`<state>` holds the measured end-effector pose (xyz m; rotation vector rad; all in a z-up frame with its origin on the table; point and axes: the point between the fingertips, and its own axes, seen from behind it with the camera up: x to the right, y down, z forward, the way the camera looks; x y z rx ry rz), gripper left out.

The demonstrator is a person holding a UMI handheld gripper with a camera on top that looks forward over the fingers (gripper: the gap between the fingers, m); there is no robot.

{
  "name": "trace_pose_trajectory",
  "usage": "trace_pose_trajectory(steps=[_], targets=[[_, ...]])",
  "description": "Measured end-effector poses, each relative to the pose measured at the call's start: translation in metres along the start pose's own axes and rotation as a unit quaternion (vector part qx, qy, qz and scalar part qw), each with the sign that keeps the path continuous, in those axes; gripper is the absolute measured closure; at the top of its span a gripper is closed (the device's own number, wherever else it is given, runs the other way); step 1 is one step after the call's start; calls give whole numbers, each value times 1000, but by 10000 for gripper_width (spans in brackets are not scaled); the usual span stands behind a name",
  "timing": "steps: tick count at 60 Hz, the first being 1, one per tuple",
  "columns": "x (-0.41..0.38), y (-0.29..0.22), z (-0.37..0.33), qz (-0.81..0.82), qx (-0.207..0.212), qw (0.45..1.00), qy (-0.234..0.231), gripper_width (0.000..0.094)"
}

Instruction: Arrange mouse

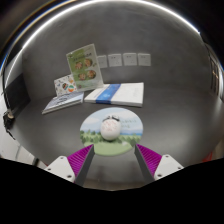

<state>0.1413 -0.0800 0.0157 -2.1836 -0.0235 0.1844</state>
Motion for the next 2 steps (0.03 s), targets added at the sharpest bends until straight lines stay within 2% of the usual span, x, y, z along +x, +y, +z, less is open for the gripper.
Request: trace_pose_trajectory(steps=[2], targets=[[7, 9, -14, 6, 4, 1000, 10, 92]])
